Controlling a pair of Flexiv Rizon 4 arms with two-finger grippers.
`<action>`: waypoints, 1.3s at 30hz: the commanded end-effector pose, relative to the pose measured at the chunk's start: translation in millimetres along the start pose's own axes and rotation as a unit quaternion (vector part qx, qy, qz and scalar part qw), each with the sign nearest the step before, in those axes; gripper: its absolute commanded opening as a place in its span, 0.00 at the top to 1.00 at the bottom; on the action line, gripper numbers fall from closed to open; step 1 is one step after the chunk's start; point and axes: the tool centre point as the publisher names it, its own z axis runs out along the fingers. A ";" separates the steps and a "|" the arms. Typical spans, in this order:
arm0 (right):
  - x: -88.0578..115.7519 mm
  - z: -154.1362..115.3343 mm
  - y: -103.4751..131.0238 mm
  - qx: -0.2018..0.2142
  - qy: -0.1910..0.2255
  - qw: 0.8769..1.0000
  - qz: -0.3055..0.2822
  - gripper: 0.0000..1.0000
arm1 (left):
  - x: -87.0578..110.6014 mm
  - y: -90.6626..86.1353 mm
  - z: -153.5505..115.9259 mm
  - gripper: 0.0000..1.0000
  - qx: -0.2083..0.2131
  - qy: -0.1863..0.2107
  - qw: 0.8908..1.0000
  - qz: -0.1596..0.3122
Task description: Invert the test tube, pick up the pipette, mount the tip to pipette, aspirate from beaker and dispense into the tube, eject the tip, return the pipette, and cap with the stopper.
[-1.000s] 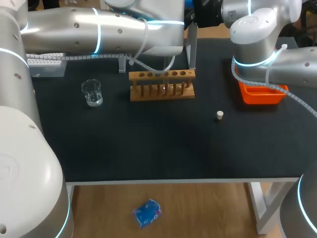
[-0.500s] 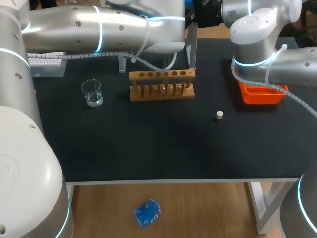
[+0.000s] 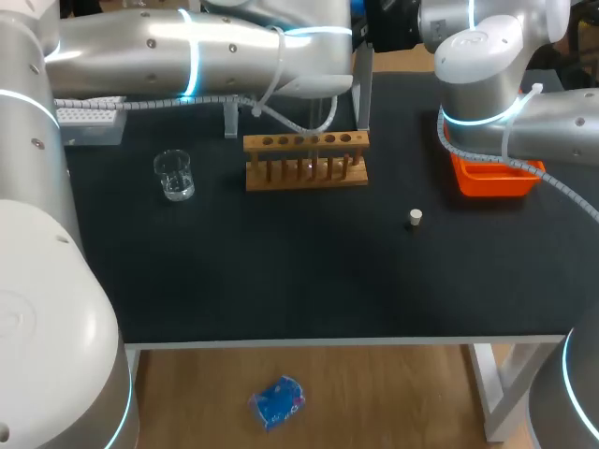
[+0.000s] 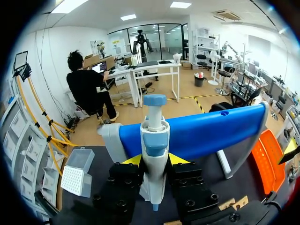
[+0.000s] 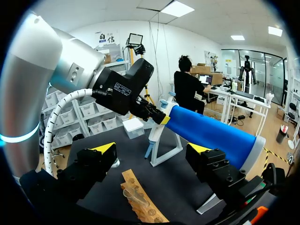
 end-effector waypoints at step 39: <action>-0.5 -0.3 0.3 0.001 0.001 1.000 0.000 0.00 | 0.8 3.1 -14.9 0.00 -0.002 -0.011 0.999 -0.032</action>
